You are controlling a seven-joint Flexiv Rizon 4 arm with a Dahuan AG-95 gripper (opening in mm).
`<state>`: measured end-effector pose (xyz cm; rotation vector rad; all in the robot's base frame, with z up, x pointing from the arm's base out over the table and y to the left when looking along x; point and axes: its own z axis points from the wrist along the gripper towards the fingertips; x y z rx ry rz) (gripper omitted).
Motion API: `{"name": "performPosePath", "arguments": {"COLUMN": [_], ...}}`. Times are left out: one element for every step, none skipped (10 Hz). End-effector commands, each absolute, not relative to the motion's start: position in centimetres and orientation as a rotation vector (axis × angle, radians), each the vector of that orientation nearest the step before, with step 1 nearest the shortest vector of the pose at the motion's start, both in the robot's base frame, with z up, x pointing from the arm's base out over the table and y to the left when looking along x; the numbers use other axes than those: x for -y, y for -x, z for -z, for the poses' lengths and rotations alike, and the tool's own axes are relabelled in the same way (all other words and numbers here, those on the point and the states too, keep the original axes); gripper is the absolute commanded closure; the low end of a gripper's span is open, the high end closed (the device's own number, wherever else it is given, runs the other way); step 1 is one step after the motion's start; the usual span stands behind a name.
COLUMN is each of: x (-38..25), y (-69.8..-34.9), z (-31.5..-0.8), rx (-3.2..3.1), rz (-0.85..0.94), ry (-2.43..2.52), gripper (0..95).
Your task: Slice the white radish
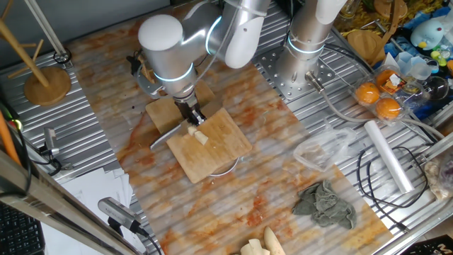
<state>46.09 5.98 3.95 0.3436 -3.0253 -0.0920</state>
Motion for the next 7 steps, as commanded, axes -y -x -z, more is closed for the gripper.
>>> {"name": "performPosePath", "arguments": {"x": [-5.8, -6.2, -6.6, -6.6, -6.0, -5.4, -5.1], "y": [-45.6, -45.6, -45.4, -45.3, -45.4, -45.2, -45.2], "z": [-1.2, -2.9, -4.4, -5.7, -6.5, -6.8, -6.8], "rx": [3.036, 3.019, 3.018, 3.015, 3.008, 3.012, 3.015], "rz": [0.102, 0.142, 0.133, 0.098, 0.064, 0.097, 0.083], "ry": [-0.355, -0.329, -0.324, -0.337, -0.382, -0.381, -0.381], "gripper": [95.0, 95.0, 95.0, 95.0, 95.0, 95.0, 95.0]}}
